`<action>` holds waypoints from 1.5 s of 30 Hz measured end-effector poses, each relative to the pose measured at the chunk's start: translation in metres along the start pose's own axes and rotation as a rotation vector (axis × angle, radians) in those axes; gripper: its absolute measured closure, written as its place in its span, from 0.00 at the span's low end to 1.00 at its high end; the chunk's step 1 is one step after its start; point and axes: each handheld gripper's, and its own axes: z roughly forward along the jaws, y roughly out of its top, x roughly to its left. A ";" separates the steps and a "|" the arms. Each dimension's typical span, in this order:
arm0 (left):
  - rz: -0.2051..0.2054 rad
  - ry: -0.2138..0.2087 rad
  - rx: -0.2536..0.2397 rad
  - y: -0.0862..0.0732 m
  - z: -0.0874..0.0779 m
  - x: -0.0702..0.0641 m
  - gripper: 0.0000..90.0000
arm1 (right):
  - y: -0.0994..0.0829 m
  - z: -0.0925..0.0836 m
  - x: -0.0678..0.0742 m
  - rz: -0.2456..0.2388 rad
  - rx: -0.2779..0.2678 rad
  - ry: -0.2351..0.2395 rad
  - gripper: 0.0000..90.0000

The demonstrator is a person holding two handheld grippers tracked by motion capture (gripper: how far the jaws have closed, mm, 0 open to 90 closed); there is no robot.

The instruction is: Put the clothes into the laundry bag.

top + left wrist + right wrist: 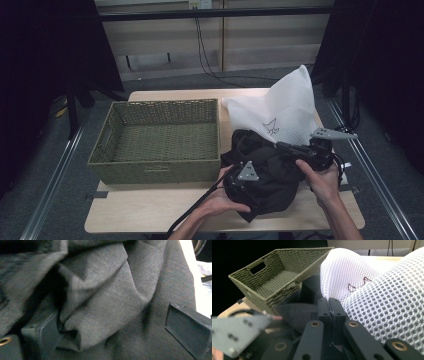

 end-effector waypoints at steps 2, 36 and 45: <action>0.006 -0.034 -0.003 -0.002 0.001 0.000 0.03 | 0.000 -0.001 0.000 0.003 -0.001 0.001 0.99; -0.055 -0.004 -0.123 0.013 -0.005 0.006 0.85 | 0.011 -0.002 0.005 0.005 -0.003 0.011 0.99; -0.103 -0.010 -0.224 0.035 -0.021 0.012 0.86 | 0.028 -0.009 0.014 -0.009 -0.037 0.029 0.99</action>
